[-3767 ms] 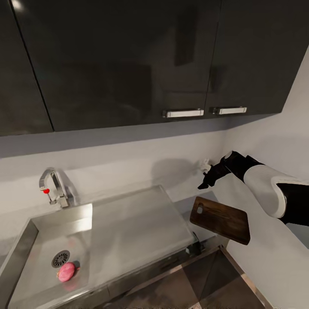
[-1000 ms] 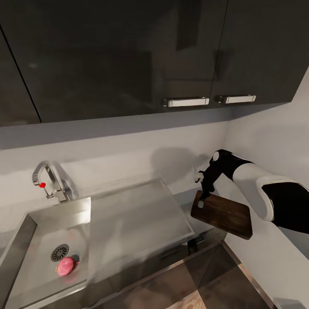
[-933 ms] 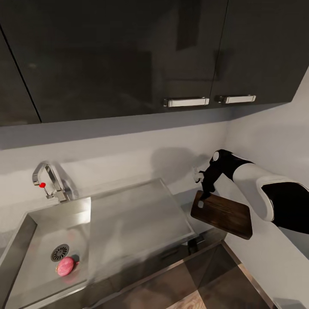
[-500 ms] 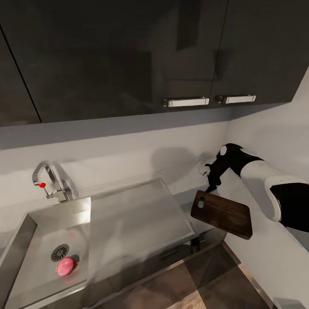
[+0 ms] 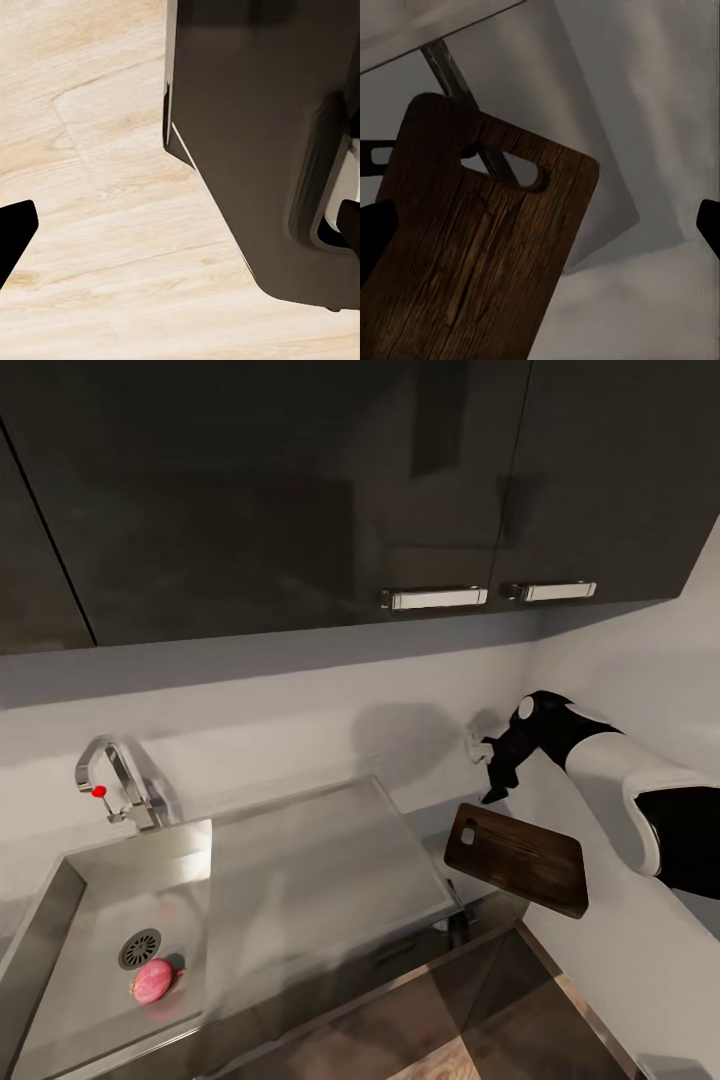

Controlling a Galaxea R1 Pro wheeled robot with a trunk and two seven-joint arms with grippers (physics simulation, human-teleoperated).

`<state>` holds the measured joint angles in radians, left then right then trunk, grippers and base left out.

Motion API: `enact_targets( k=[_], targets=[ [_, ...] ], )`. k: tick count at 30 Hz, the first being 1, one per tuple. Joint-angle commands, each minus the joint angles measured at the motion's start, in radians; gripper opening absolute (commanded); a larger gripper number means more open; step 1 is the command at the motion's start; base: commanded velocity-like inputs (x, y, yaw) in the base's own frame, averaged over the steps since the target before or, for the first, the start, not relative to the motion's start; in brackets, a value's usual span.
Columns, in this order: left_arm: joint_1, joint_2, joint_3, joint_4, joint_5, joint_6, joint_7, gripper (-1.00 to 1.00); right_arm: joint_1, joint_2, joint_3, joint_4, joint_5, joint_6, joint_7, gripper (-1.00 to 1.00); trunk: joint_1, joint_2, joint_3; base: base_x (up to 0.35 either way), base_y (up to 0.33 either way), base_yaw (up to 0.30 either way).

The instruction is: In the kitchen, take the Vidalia onion out of the sink, dice it on the chopping board with the paring knife, put the diced onion into the bowl on the countertop, then place both the paring knife and the chopping board into the sink.

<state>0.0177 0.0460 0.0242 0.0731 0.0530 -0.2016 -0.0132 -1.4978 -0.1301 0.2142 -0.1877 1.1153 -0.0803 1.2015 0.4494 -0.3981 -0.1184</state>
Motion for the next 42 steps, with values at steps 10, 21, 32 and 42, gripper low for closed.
enact_targets(
  k=[10,21,32,42],
  targets=[
    [-0.001,0.000,0.002,0.002,0.005,-0.005,-0.001,1.00,-0.001,0.023,-0.005,0.016,-0.006,-0.003,-0.198,1.00,0.001,-0.002,-0.002,0.000,0.000,0.000],
    [-0.001,0.001,0.002,0.002,0.005,-0.005,-0.001,1.00,0.000,0.036,-0.006,0.043,-0.005,-0.019,-0.219,1.00,0.001,-0.002,-0.002,0.000,0.000,0.000],
    [-0.001,0.000,0.002,0.002,0.005,-0.005,-0.001,1.00,0.000,0.057,-0.005,0.077,-0.003,-0.025,-0.215,1.00,0.001,-0.002,-0.016,0.000,0.000,0.000],
    [-0.001,0.002,0.002,0.002,0.005,-0.005,-0.001,1.00,0.000,0.056,-0.004,0.080,-0.003,-0.026,-0.215,1.00,0.001,-0.002,-0.032,0.000,0.000,0.000]
  ],
)
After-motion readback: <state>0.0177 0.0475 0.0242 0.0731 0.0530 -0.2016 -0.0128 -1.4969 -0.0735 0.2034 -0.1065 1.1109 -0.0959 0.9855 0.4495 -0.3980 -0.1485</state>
